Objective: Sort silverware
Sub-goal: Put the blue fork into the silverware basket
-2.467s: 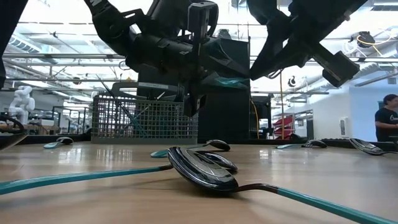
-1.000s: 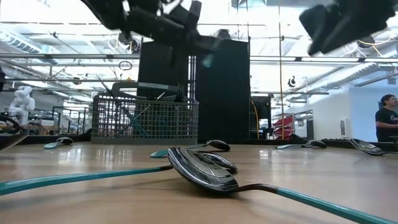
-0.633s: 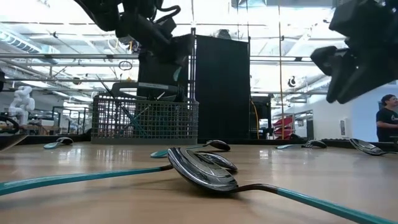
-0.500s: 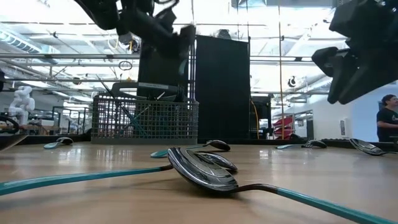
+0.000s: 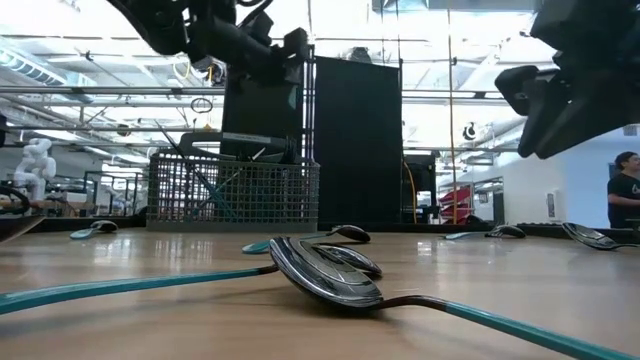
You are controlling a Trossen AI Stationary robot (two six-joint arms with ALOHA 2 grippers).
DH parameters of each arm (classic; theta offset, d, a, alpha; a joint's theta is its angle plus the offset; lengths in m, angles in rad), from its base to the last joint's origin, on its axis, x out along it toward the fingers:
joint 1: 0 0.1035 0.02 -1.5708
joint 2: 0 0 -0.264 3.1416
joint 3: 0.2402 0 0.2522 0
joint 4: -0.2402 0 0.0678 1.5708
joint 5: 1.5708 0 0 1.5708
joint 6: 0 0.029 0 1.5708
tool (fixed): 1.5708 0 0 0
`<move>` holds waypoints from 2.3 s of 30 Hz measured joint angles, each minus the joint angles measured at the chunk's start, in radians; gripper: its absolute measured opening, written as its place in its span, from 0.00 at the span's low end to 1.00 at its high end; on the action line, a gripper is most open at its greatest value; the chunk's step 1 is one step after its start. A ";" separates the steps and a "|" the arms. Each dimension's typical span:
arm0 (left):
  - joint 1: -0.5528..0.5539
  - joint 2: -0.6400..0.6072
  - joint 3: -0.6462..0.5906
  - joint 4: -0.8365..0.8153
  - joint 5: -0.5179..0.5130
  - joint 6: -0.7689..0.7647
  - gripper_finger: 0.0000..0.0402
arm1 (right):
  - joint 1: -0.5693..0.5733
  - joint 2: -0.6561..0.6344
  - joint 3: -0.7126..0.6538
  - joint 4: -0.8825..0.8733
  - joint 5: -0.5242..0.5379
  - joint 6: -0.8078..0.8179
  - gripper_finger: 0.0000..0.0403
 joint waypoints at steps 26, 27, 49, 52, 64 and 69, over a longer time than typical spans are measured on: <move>0.160 -0.060 -0.199 0.229 0.245 -0.154 0.00 | -0.101 0.000 -0.001 0.127 0.047 -0.130 0.21; 0.160 -0.060 -0.199 0.228 0.247 -0.152 0.00 | -0.105 0.000 -0.001 0.130 0.047 -0.132 0.21; 0.178 -0.006 -0.199 0.148 0.114 0.015 0.00 | -0.120 0.000 -0.001 0.157 0.046 -0.118 0.21; 0.192 0.048 -0.198 0.164 0.116 0.007 0.00 | -0.120 0.000 -0.001 0.158 0.046 -0.133 0.21; 0.237 0.147 -0.198 0.269 0.119 0.038 0.00 | -0.120 0.000 -0.001 0.155 0.044 -0.133 0.21; 0.236 0.147 -0.198 0.264 0.119 0.038 0.00 | -0.120 0.000 -0.001 0.151 0.044 -0.132 0.21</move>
